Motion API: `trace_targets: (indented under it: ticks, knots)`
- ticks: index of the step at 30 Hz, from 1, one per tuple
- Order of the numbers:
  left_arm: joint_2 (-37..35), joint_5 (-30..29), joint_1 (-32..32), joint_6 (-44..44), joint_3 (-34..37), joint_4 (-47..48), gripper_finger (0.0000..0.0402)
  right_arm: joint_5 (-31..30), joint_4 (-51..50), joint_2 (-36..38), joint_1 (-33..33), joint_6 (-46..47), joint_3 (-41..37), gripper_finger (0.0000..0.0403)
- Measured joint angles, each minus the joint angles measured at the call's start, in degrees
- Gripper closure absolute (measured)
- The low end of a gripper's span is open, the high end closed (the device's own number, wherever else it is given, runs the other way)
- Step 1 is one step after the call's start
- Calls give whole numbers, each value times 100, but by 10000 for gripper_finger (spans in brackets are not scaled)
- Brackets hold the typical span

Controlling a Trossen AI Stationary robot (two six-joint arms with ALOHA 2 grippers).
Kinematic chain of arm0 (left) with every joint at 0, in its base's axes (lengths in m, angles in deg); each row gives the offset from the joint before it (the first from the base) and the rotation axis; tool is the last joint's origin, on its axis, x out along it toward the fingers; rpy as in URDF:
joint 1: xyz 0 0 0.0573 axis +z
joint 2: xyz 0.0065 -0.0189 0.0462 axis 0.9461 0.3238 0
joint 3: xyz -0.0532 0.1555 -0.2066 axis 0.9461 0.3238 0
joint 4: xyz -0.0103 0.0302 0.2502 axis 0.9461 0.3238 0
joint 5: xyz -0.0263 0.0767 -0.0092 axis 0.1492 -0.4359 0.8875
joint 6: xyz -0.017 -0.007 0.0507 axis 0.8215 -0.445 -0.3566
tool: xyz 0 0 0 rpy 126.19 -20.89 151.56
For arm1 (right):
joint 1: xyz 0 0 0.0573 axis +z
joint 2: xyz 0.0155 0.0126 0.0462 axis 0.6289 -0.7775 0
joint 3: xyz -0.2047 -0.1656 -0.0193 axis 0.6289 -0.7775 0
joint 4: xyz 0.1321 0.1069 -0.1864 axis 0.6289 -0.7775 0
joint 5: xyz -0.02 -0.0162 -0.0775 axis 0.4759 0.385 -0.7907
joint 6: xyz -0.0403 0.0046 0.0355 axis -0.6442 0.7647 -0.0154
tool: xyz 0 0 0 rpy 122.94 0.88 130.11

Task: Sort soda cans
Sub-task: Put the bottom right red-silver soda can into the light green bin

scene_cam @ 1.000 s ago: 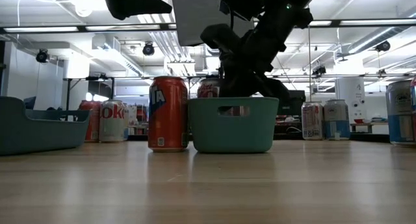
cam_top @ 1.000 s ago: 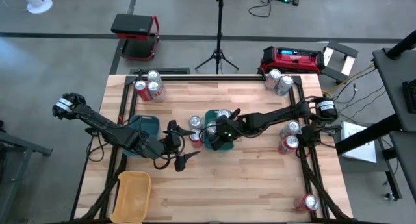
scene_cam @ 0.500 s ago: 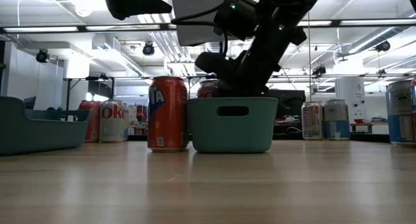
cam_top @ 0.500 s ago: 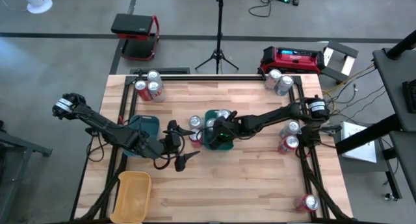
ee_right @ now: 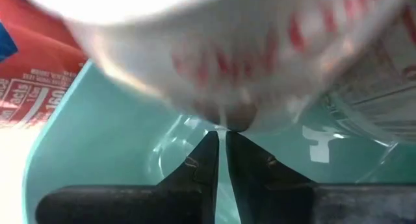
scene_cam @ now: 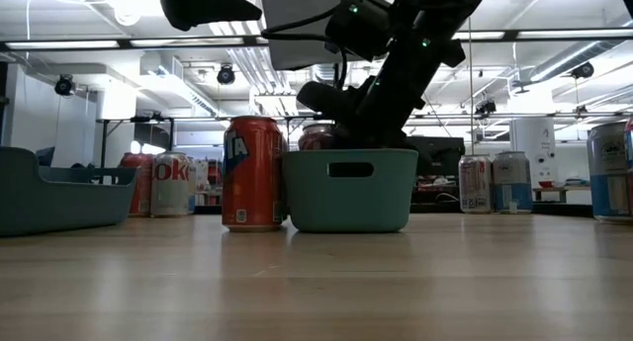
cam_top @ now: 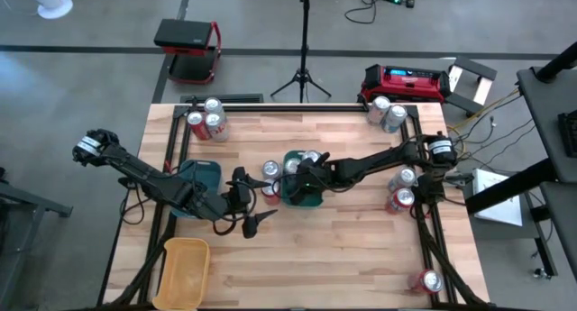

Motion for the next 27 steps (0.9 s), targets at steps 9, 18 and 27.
trace_targets:
  ticks: [9,18,27]
  knots:
    - [0,-2,-2,50,0,21,47,-475,-4,-92,-8,-212,0,376]
    - [0,-2,-2,149,0,107,47,-559,-1,-101,-127,-324,0,376]
    - [0,0,-2,425,0,375,47,-589,-774,459,-102,-346,0,376]
